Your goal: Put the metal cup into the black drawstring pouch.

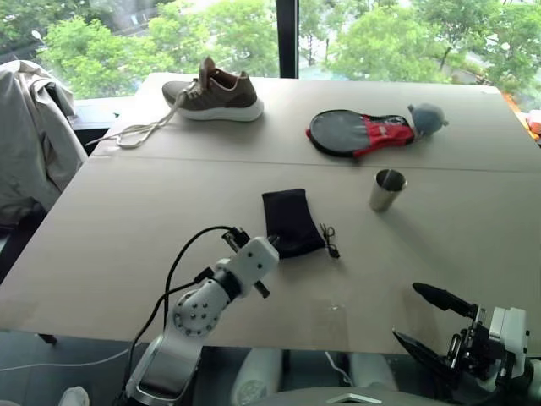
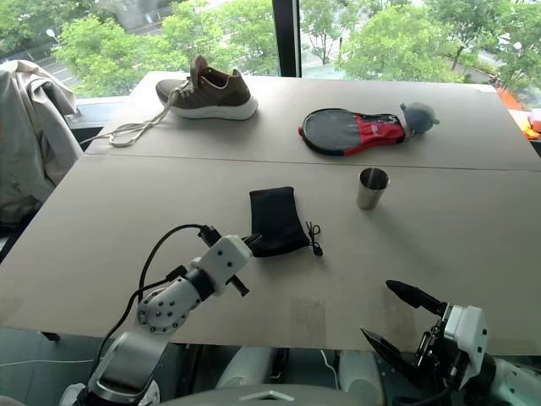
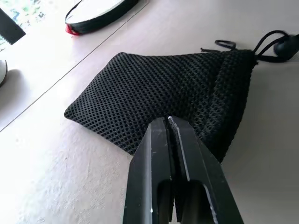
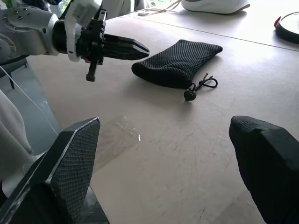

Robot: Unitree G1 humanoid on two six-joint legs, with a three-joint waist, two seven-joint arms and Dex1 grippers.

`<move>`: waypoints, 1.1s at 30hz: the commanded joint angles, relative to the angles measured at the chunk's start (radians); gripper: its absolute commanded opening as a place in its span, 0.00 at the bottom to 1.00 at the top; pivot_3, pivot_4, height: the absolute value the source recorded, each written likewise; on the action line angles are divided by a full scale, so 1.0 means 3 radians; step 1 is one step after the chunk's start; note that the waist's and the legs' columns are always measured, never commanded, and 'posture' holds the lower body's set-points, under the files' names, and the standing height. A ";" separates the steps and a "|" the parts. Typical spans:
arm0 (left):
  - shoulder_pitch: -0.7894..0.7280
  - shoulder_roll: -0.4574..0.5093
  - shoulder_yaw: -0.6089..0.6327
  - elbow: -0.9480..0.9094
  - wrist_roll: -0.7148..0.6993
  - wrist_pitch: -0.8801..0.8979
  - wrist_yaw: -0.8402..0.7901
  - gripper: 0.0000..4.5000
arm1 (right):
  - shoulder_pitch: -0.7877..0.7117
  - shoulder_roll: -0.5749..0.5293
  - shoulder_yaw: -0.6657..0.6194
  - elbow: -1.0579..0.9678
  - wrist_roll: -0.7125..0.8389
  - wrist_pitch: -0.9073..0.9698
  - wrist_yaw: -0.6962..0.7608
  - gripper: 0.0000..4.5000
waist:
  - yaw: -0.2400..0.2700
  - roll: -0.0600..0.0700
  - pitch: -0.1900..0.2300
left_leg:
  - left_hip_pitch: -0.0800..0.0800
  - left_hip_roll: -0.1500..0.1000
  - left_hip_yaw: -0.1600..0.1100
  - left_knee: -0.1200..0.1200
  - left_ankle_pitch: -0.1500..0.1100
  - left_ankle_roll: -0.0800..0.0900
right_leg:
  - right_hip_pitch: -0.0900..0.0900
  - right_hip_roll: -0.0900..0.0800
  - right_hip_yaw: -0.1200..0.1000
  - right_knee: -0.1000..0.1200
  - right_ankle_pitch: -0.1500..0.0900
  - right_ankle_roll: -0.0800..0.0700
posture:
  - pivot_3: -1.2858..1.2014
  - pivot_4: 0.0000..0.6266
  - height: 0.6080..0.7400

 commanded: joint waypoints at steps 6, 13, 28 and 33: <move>-0.0019 0.0241 -0.0096 0.0100 0.0356 -0.0254 -0.0073 0.50 | 0.0116 0.0061 -0.0031 -0.0052 -0.0008 -0.0145 -0.0018 1.00 | -0.0001 0.0000 0.0000 | 0.0007 0.0001 0.0004 0.0000 -0.0008 -0.0014 | 0.0001 0.0006 0.0001 0.0000 -0.0002 0.0003 | 0.52 0.24 1.00; -0.0152 0.0174 -0.0141 0.0325 0.0619 -0.0269 0.0033 0.50 | 0.0159 0.0062 -0.0071 -0.0072 -0.0001 -0.0167 -0.0026 1.00 | 0.0001 0.0000 0.0000 | 0.0007 0.0001 0.0005 -0.0001 -0.0008 -0.0014 | 0.0001 0.0013 0.0001 0.0000 -0.0002 0.0004 | 0.52 0.24 1.00; -0.0297 -0.0010 -0.0119 0.0506 0.0666 -0.0256 0.0099 0.50 | 0.0053 0.0023 -0.0053 -0.0142 0.0042 -0.0125 -0.0115 1.00 | -0.0001 0.0000 0.0000 | 0.0009 0.0001 0.0006 -0.0001 -0.0008 -0.0013 | 0.0002 0.0013 0.0002 0.0001 -0.0001 0.0004 | 0.52 0.24 1.00; -0.0429 -0.0028 -0.0112 0.0654 0.0756 -0.0279 0.0173 0.50 | 0.0013 0.0009 -0.0049 -0.0167 0.0046 -0.0094 -0.0161 1.00 | 0.0004 0.0000 0.0000 | 0.0011 0.0000 0.0005 -0.0001 0.0000 0.0000 | 0.0005 0.0015 0.0000 0.0001 -0.0001 0.0004 | 0.52 0.24 1.00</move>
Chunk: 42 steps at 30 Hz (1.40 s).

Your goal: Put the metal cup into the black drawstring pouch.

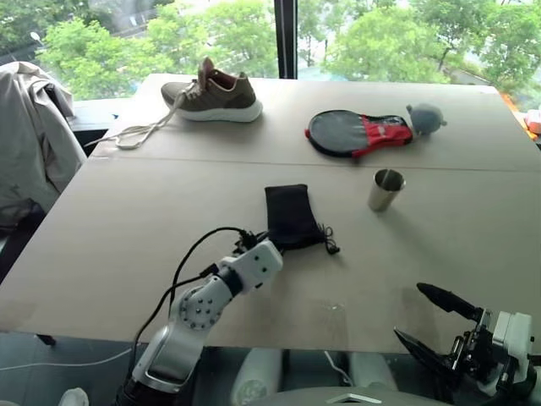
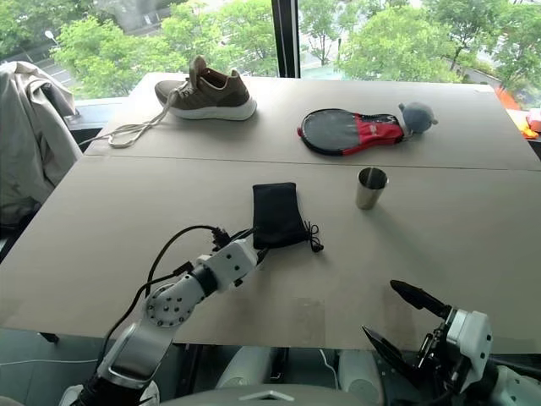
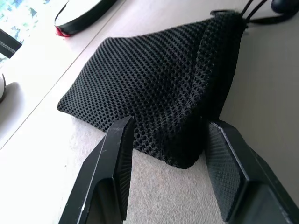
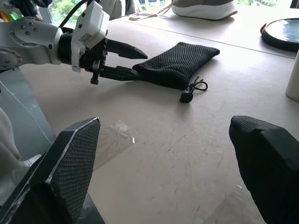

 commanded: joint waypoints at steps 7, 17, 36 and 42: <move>-0.0176 -0.0056 0.0016 0.0138 0.0104 -0.0104 0.0112 0.16 | -0.0054 -0.0018 -0.0049 -0.0141 0.0042 0.0032 -0.0118 1.00 | -0.0004 0.0000 0.0000 | 0.0002 0.0000 0.0000 -0.0001 0.0000 0.0000 | 0.0001 0.0000 0.0001 0.0000 0.0000 0.0000 | 0.52 0.24 1.00; -0.0270 -0.0217 0.0068 0.0137 -0.0106 0.0034 0.0027 0.01 | -0.0299 0.0021 -0.0087 -0.0244 0.0016 0.0127 -0.0480 1.00 | -0.0001 0.0001 -0.0001 | 0.0005 0.0000 0.0000 -0.0001 0.0000 0.0000 | 0.0004 -0.0003 0.0002 0.0000 0.0000 0.0000 | 0.52 0.24 1.00; -0.1341 -0.1244 0.0440 -0.0116 -0.1386 0.2211 0.0150 0.01 | -0.3770 -0.1468 0.0930 0.0375 -0.1135 0.2337 -0.1153 1.00 | -0.0028 -0.0017 0.0017 | 0.0003 -0.0007 0.0010 0.0014 0.0001 0.0003 | 0.0018 0.0010 -0.0007 -0.0003 0.0022 -0.0003 | 0.52 0.24 1.00; -0.1534 -0.1378 0.0605 -0.0172 -0.1564 0.2539 0.0344 0.01 | -0.4130 -0.1447 0.1575 0.1036 -0.1672 0.2079 -0.0772 1.00 | -0.0009 -0.0019 0.0018 | 0.0001 -0.0006 0.0008 0.0014 0.0001 0.0002 | 0.0017 0.0013 -0.0010 -0.0002 0.0024 -0.0003 | 0.52 0.24 1.00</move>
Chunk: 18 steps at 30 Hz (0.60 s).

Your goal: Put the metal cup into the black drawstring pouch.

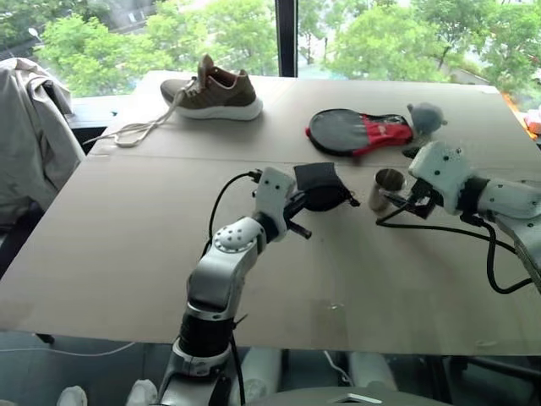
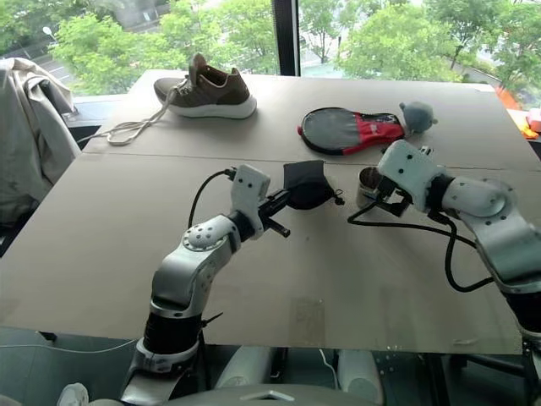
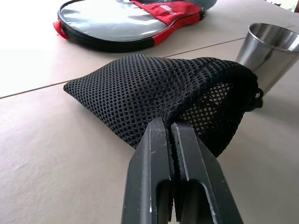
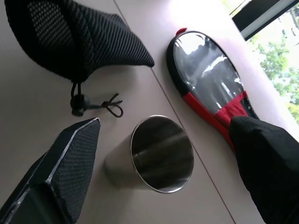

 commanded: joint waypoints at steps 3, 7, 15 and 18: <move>-0.0155 -0.0101 0.0177 -0.0227 -0.0214 0.0296 0.0167 0.01 | -0.0141 0.0028 0.0371 0.0418 -0.0435 -0.0267 0.0308 1.00 | -0.0004 -0.0001 0.0001 | -0.0001 -0.0003 -0.0001 0.0000 0.0000 0.0000 | -0.0001 -0.0004 0.0006 -0.0001 0.0001 0.0000 | 0.52 0.24 1.00; -0.0216 -0.0154 0.0306 -0.0284 -0.0335 0.0503 0.0275 0.00 | -0.0120 0.0012 0.0348 0.0487 -0.0532 -0.0338 0.0423 0.70 | -0.0007 -0.0001 0.0002 | -0.0001 -0.0003 -0.0007 0.0000 0.0000 -0.0001 | -0.0003 -0.0005 0.0007 -0.0001 0.0001 0.0000 | 0.52 0.24 1.00; -0.0354 -0.0268 0.0435 -0.0171 -0.0562 0.0734 0.0376 0.00 | 0.0006 0.0044 0.0072 0.0253 -0.0486 -0.0228 0.0391 0.02 | 0.0000 -0.0002 0.0003 | 0.0000 -0.0003 -0.0008 0.0001 0.0000 -0.0001 | -0.0003 -0.0004 0.0006 0.0000 0.0001 0.0001 | 0.52 0.24 1.00; -0.0475 -0.0409 0.0563 -0.0061 -0.0708 0.0892 0.0436 0.00 | 0.0045 0.0114 -0.0113 0.0069 -0.0385 -0.0070 0.0334 0.02 | -0.0001 -0.0003 0.0003 | -0.0001 -0.0003 -0.0008 0.0001 0.0000 -0.0001 | -0.0003 -0.0004 0.0006 0.0000 0.0001 0.0001 | 0.52 0.24 1.00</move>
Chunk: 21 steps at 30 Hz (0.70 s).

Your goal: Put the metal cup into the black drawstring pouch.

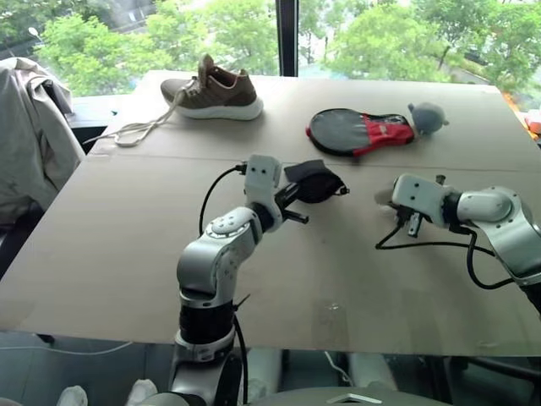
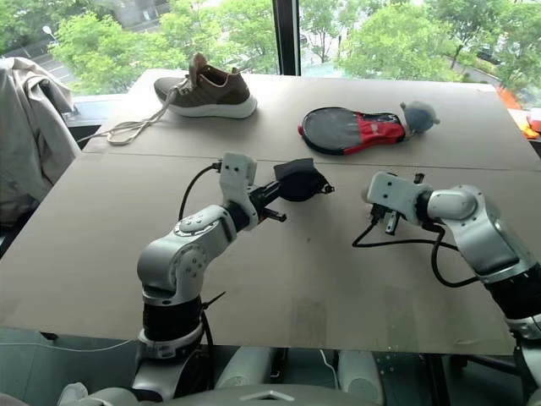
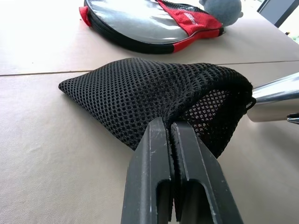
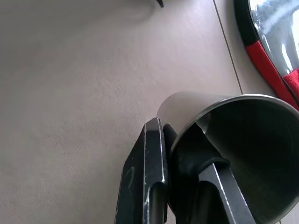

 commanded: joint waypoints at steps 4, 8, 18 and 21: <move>-0.0368 -0.0203 0.0237 0.0206 -0.0323 0.0219 0.0079 0.00 | -0.0020 0.0292 -0.0758 -0.0800 0.0760 0.0920 -0.0038 0.02 | -0.0008 -0.0003 0.0002 | 0.0000 0.0000 -0.0002 0.0000 0.0000 0.0000 | 0.0000 0.0001 0.0000 0.0000 0.0000 0.0000 | 0.52 0.24 1.00; -0.0531 -0.0205 0.0289 0.0335 -0.0444 0.0288 0.0088 0.00 | -0.0246 0.0918 -0.1383 -0.1230 0.1677 0.1676 -0.0356 0.02 | -0.0013 -0.0004 0.0003 | 0.0000 0.0003 -0.0005 0.0000 0.0000 0.0000 | 0.0000 0.0005 0.0000 0.0001 0.0000 0.0000 | 0.52 0.24 1.00; -0.0834 -0.0263 0.0505 0.0483 -0.0709 0.0506 0.0182 0.00 | 0.0052 0.1493 -0.1177 -0.1646 0.1942 0.1741 -0.0998 0.02 | -0.0010 -0.0004 0.0004 | -0.0001 -0.0007 -0.0004 0.0000 0.0000 0.0000 | -0.0002 -0.0002 0.0003 0.0001 0.0002 0.0001 | 0.52 0.24 1.00; -0.0850 -0.0312 0.0557 0.0443 -0.0813 0.0581 0.0214 0.00 | 0.0165 0.1427 -0.1013 -0.1519 0.1716 0.1535 -0.1075 0.02 | -0.0009 -0.0005 0.0004 | 0.0000 -0.0008 -0.0006 0.0000 0.0000 0.0000 | -0.0002 0.0002 0.0000 0.0002 0.0002 0.0001 | 0.52 0.24 1.00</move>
